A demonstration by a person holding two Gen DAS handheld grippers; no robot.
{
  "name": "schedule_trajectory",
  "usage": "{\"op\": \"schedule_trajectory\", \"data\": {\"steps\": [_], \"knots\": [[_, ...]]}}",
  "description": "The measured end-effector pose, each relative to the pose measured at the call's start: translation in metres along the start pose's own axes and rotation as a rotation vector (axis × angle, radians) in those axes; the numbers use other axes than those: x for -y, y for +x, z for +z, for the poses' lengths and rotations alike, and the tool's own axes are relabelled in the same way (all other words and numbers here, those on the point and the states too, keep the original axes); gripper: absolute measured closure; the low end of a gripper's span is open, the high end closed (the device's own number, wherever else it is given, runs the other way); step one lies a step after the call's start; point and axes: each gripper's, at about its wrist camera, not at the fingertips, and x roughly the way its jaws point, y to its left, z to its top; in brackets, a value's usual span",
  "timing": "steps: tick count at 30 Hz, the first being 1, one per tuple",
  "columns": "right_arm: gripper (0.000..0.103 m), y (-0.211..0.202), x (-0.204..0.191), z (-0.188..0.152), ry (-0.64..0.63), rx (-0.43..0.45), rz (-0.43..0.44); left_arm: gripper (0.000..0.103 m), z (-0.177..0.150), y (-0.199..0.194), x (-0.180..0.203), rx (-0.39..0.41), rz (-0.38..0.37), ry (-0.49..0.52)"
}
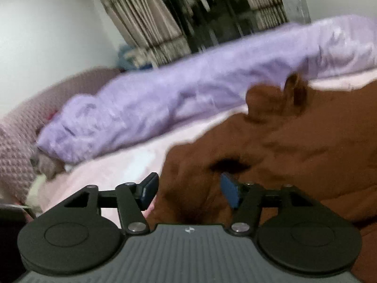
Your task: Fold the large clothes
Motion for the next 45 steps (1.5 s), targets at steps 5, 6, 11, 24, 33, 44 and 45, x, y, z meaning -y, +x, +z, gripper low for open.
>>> {"op": "schedule_trajectory", "data": {"steps": [5,6,11,24,33,44,45], "knots": [[0.089,0.007,0.010,-0.006,-0.005,-0.007,-0.068,0.009,0.000,0.006,0.016,-0.001,0.035,0.043],[0.089,0.017,0.015,-0.009,0.006,-0.035,-0.074,0.008,0.000,0.010,0.018,-0.009,0.041,0.046],[0.095,0.056,0.029,-0.035,0.029,-0.126,-0.134,0.000,-0.008,0.030,0.015,-0.027,0.059,0.023],[0.093,-0.042,0.091,0.056,-0.041,0.063,-0.279,0.000,0.048,-0.067,0.018,0.311,-0.039,-0.036],[0.096,-0.012,0.244,0.061,0.109,-0.107,-0.525,0.000,0.057,0.075,0.065,0.046,0.089,0.081],[0.092,-0.009,0.227,0.104,-0.013,0.033,-0.501,0.000,0.121,0.059,0.061,0.292,0.057,0.006],[0.092,0.000,0.229,0.108,-0.012,0.026,-0.486,0.000,0.125,0.070,0.065,0.282,0.050,0.003]]}}
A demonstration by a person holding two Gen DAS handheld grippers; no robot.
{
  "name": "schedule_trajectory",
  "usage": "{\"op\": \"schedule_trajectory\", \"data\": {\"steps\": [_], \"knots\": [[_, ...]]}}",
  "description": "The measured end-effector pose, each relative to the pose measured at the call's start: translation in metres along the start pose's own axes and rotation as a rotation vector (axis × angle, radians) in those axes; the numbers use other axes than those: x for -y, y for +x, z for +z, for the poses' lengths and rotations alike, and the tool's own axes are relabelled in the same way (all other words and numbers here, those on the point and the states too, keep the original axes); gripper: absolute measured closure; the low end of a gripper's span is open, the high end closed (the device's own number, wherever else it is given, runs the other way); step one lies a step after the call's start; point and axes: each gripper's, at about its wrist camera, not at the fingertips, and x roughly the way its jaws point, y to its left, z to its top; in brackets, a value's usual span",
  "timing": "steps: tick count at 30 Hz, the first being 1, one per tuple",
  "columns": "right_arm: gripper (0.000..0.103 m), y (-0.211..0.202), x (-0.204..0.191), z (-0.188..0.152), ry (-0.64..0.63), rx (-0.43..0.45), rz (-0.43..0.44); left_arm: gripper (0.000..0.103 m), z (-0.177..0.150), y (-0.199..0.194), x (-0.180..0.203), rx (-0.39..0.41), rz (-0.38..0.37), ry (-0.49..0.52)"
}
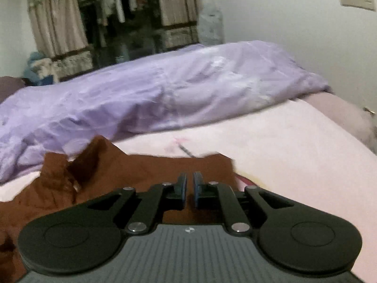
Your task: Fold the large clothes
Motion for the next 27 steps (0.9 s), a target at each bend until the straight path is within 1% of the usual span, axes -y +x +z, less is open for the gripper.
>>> {"op": "schedule_trajectory", "data": {"steps": [2,3,4,5,6,7,9,11,12,13,14,15,17,18,19,20,21,22,23,24,25,26,27], "knots": [[0.092,0.024,-0.001,-0.001,0.000,-0.031,0.011,0.000,-0.004,0.029,0.010,-0.052,-0.004,0.018],[0.092,0.037,-0.002,-0.006,-0.013,-0.051,0.002,0.000,-0.013,0.050,0.011,-0.087,0.022,0.041],[0.093,0.053,-0.001,-0.014,-0.030,-0.080,-0.024,0.000,-0.024,0.069,0.017,-0.137,0.081,0.073],[0.097,0.068,0.004,-0.025,-0.032,-0.100,-0.046,0.000,-0.035,0.082,0.019,-0.149,0.100,0.089],[0.097,0.070,0.012,-0.034,-0.010,-0.051,-0.019,0.000,-0.040,0.082,0.018,-0.108,0.093,0.075],[0.097,0.069,0.015,-0.036,0.007,-0.039,-0.007,0.000,-0.039,0.077,0.018,-0.112,0.097,0.079],[0.097,0.063,0.013,-0.028,-0.003,-0.042,-0.014,0.000,-0.033,0.075,0.021,-0.102,0.110,0.101],[0.096,0.058,0.008,-0.029,-0.015,-0.026,-0.032,0.001,-0.028,0.069,0.022,-0.134,0.119,0.100],[0.093,0.052,0.002,-0.027,-0.029,-0.015,-0.044,0.001,-0.020,0.061,0.024,-0.125,0.095,0.072],[0.090,0.044,-0.005,-0.024,-0.042,0.011,-0.036,0.000,-0.012,0.050,0.023,-0.093,0.050,0.044],[0.089,0.037,-0.011,-0.019,-0.048,0.038,-0.017,0.000,-0.006,0.042,0.029,-0.060,0.006,0.029],[0.089,0.028,-0.020,-0.013,-0.051,0.063,0.015,0.000,0.002,0.036,0.036,-0.030,-0.025,0.033],[0.089,0.017,-0.039,0.000,-0.037,0.083,0.078,0.000,0.009,0.034,0.052,-0.008,-0.059,0.056],[0.089,0.018,-0.046,0.004,-0.024,0.072,0.115,0.000,0.009,0.038,0.058,-0.011,-0.084,0.059],[0.089,0.023,-0.052,0.006,-0.010,0.048,0.160,0.000,0.007,0.047,0.063,-0.033,-0.102,0.058],[0.088,0.030,-0.056,0.003,-0.009,0.024,0.178,0.000,0.000,0.058,0.068,-0.059,-0.105,0.062],[0.088,0.042,-0.062,-0.004,-0.031,-0.004,0.170,0.000,-0.011,0.073,0.072,-0.107,-0.086,0.079],[0.088,0.056,-0.066,-0.016,-0.056,-0.035,0.141,0.000,-0.022,0.088,0.076,-0.155,-0.065,0.100],[0.089,0.072,-0.067,-0.028,-0.072,-0.080,0.117,0.000,-0.029,0.094,0.075,-0.153,-0.077,0.091],[0.089,0.085,-0.066,-0.039,-0.076,-0.110,0.115,0.000,-0.027,0.093,0.072,-0.156,-0.083,0.074],[0.088,0.083,-0.064,-0.039,-0.075,-0.086,0.123,0.000,-0.021,0.094,0.070,-0.172,-0.088,0.078],[0.087,0.081,-0.064,-0.031,-0.078,-0.111,0.130,0.000,-0.014,0.092,0.069,-0.179,-0.092,0.078],[0.084,0.075,-0.062,-0.023,-0.068,-0.106,0.157,0.000,-0.004,0.085,0.066,-0.164,-0.098,0.072]]}}
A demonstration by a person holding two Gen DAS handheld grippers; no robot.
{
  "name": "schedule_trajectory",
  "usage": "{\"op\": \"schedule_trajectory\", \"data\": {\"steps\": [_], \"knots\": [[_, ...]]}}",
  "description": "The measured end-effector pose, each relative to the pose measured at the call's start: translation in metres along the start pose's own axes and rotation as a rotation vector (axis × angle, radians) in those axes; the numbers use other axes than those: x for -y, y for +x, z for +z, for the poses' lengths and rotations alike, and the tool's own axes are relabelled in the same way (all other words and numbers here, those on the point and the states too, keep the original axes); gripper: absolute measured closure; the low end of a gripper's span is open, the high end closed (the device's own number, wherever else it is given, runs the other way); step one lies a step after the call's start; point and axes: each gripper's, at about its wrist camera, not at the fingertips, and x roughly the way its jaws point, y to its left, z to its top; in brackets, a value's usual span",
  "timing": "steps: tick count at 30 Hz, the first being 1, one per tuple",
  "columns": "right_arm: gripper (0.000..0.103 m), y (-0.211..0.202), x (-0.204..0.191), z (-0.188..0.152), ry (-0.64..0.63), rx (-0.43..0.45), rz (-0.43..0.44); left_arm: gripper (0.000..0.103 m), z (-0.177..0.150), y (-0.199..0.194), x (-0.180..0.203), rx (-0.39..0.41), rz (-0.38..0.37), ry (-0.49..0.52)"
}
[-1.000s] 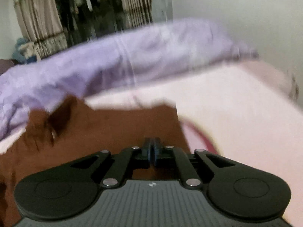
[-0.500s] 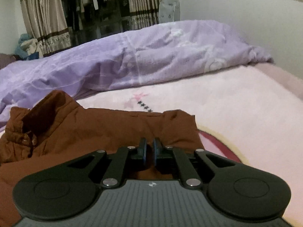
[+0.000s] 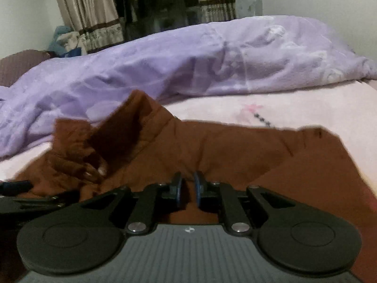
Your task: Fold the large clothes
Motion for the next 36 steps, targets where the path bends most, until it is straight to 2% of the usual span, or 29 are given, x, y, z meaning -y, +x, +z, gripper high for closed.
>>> {"op": "schedule_trajectory", "data": {"steps": [1,2,3,4,6,9,10,14,15,16,17,18,20,21,26,27,29,30,31,33,34,35,36], "knots": [[0.075,-0.008,0.002,0.005,0.002,0.026,0.034,0.000,0.007,-0.008,-0.003,0.040,-0.011,-0.002],[0.054,-0.014,0.001,0.011,-0.009,0.051,0.050,0.000,0.014,-0.015,-0.005,0.080,-0.015,0.000],[0.041,-0.019,-0.001,0.016,-0.030,0.076,0.045,0.000,0.024,-0.017,-0.007,0.103,-0.006,0.009],[0.021,-0.018,-0.002,0.023,-0.052,0.105,0.026,0.000,0.032,-0.014,-0.008,0.103,-0.004,0.017],[0.018,-0.007,-0.002,0.032,-0.073,0.120,-0.008,0.000,0.044,0.011,-0.008,0.038,-0.031,0.017],[0.018,0.029,0.001,0.044,-0.085,-0.005,0.005,0.000,0.050,0.055,-0.010,-0.072,-0.075,-0.015],[0.023,0.041,0.000,0.046,-0.108,-0.043,0.023,0.000,0.052,0.062,-0.013,-0.081,-0.078,-0.032],[0.013,0.060,-0.015,0.052,-0.215,-0.095,0.078,0.000,0.049,0.075,-0.015,-0.070,-0.120,-0.083],[0.015,0.064,-0.017,0.052,-0.223,-0.099,0.104,0.002,0.047,0.075,-0.014,-0.055,-0.117,-0.078],[0.043,0.067,-0.018,0.049,-0.219,-0.092,0.110,0.011,0.045,0.075,-0.012,-0.039,-0.116,-0.059],[0.059,0.070,-0.019,0.044,-0.210,-0.087,0.114,0.022,0.043,0.073,-0.009,-0.018,-0.117,-0.038],[0.063,0.071,-0.020,0.039,-0.208,-0.078,0.106,0.045,0.045,0.069,-0.007,-0.004,-0.139,-0.026],[0.084,0.064,-0.025,0.037,-0.242,-0.037,0.072,0.075,0.048,0.059,-0.005,0.041,-0.128,-0.035],[0.085,0.055,-0.027,0.036,-0.241,-0.004,0.064,0.092,0.049,0.056,-0.006,0.061,-0.128,-0.043],[0.089,0.030,-0.022,0.045,-0.156,0.105,0.049,0.092,0.054,0.030,-0.020,0.186,-0.154,-0.114],[0.089,0.030,-0.022,0.045,-0.140,0.112,0.036,0.092,0.054,0.029,-0.020,0.190,-0.159,-0.119],[0.089,0.039,-0.022,0.043,-0.132,0.081,0.015,0.091,0.055,0.044,-0.019,0.126,-0.149,-0.121],[0.089,0.050,-0.022,0.041,-0.132,0.034,-0.007,0.088,0.052,0.054,-0.018,0.082,-0.140,-0.125],[0.086,0.064,-0.019,0.038,-0.121,-0.024,-0.028,0.079,0.049,0.068,-0.017,0.036,-0.126,-0.130],[0.082,0.069,-0.021,0.035,-0.129,-0.019,-0.032,0.076,0.046,0.074,-0.014,0.041,-0.107,-0.125],[0.075,0.069,-0.023,0.036,-0.141,-0.021,-0.037,0.069,0.047,0.072,-0.011,0.042,-0.092,-0.108],[0.074,0.068,-0.024,0.037,-0.146,-0.017,-0.034,0.061,0.047,0.069,-0.009,0.053,-0.073,-0.096],[0.074,0.068,-0.025,0.037,-0.147,-0.017,-0.035,0.047,0.046,0.068,-0.006,0.059,-0.053,-0.085]]}}
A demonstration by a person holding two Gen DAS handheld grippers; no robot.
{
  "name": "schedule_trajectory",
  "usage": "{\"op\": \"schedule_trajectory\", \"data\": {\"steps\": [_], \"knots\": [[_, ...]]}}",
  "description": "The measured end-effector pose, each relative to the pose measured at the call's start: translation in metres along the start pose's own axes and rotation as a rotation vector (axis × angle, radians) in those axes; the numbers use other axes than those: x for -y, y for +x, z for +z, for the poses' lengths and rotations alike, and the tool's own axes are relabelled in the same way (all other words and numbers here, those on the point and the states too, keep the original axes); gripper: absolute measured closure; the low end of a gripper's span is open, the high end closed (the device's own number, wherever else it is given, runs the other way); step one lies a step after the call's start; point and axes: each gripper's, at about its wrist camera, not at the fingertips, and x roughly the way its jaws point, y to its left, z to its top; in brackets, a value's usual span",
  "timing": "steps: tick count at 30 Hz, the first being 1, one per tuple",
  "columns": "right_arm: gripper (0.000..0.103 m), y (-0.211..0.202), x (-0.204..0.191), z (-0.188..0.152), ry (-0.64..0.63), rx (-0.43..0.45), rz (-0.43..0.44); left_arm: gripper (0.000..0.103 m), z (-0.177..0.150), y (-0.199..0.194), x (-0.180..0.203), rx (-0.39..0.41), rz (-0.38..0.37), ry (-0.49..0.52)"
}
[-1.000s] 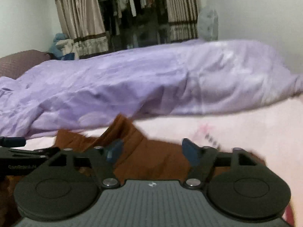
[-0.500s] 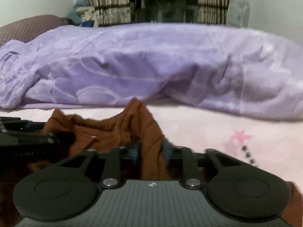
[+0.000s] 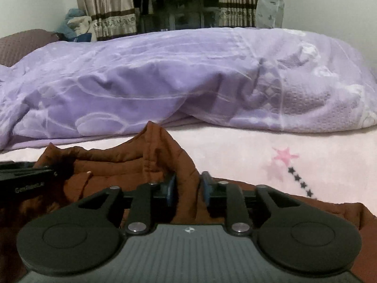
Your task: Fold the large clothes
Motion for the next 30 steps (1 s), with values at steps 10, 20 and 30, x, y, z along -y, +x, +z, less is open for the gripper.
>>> {"op": "schedule_trajectory", "data": {"steps": [10,20,30], "knots": [[0.054,-0.068,-0.001,0.015,0.024,0.123,-0.012,0.022,0.023,-0.068,-0.010,0.082,0.039,-0.020],[0.078,-0.129,0.009,-0.015,0.079,0.015,0.017,0.007,-0.023,-0.161,-0.023,0.068,0.039,0.022],[0.084,-0.171,0.017,-0.037,0.076,-0.015,-0.007,0.008,-0.066,-0.178,-0.044,-0.095,0.076,-0.009]]}}
